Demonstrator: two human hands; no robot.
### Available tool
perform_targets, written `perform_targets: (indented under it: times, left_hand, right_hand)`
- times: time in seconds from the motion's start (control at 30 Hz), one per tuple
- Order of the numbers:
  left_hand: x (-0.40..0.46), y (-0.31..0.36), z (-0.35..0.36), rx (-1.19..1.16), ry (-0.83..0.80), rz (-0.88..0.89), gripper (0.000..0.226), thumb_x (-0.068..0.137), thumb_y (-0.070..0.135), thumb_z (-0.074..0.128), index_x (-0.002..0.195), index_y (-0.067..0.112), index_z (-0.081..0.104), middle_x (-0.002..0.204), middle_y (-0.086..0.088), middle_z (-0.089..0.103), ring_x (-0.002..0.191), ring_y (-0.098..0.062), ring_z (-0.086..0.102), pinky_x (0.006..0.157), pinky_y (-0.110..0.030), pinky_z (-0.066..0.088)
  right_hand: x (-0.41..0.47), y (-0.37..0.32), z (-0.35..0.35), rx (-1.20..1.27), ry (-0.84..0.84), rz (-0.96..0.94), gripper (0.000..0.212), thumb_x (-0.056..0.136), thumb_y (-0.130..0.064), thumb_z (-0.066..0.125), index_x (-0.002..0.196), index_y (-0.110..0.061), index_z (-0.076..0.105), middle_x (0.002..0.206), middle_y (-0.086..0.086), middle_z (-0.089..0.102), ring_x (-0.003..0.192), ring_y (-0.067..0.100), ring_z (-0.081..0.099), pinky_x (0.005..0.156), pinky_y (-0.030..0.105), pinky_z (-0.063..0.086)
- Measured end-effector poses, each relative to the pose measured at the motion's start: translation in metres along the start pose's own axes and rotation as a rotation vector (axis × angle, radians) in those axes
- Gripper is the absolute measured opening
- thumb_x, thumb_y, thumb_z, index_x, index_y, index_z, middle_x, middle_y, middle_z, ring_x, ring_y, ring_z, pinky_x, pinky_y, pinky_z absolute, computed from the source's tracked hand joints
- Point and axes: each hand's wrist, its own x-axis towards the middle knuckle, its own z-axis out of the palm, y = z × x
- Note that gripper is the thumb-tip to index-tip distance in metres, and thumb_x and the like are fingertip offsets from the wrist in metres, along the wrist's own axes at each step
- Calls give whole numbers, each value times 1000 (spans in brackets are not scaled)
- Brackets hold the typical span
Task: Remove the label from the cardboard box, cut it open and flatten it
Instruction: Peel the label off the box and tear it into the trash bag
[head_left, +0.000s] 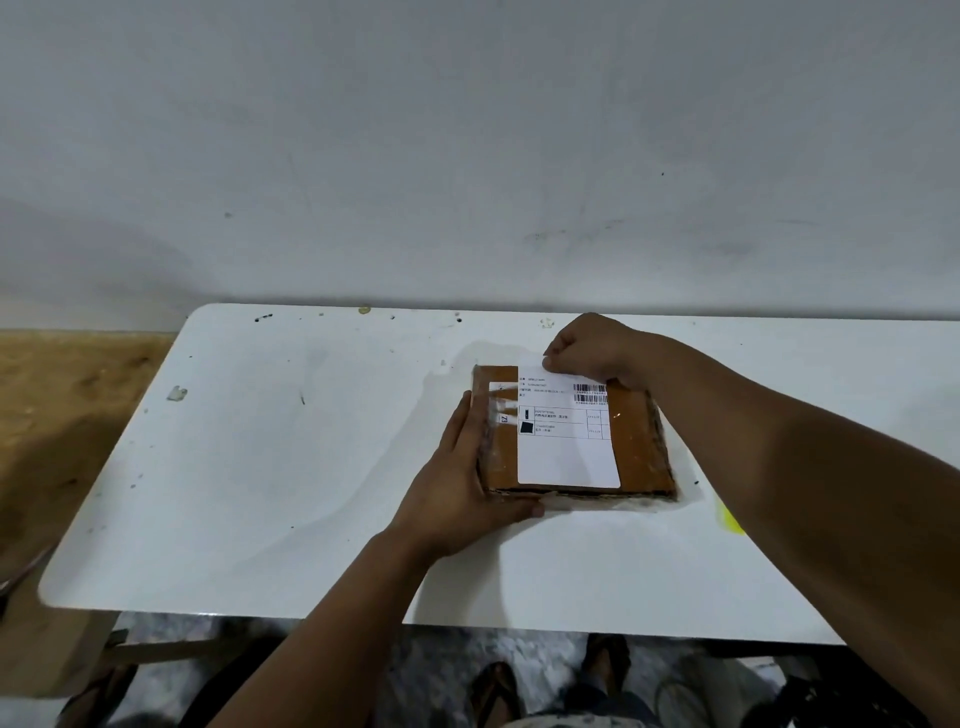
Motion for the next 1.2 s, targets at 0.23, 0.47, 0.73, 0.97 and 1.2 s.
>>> perform_targets:
  times: [0.23,0.47,0.73,0.97,1.2]
  left_hand:
    - [1,-8,8,79,96,19,133,65,66,86,162,43,-1,168,20,12,151,-2,25,114,-36,44]
    - [1,-9,7,89,82,22,133,66,60,89,164,38,1,168,23,10,149,8,18,104,-1,23]
    - [0,-3,3,27,78,3,134,64,60,89,161,47,-1,164,33,13,141,14,25,104,-9,31]
    - [3,0,7,41,117,-51,134,62,66,87,159,51,-4,168,21,18,147,-6,36,115,-31,39]
    - [4,0,10,68,128,-54,134,60,72,85,158,52,-4,168,20,18,149,-9,35,115,-39,43]
  right_hand:
    - [-13,-2,12,-484,235,-212,8,94,-27,56,88,-26,60,93,-5,66,83,19,61,76,33,40]
    - [-25,7,12,-549,242,-261,10,96,-23,51,95,-24,60,92,-3,66,76,20,61,68,31,43]
    - [-33,16,12,-312,228,-302,10,96,-26,53,96,-26,62,98,-7,68,87,17,63,70,31,46]
    - [-33,22,30,-388,428,-345,38,90,-13,58,126,-25,59,105,-3,67,99,19,59,84,35,49]
    - [-30,39,22,-136,460,-196,19,92,-17,59,100,-17,77,104,3,67,101,21,61,84,34,49]
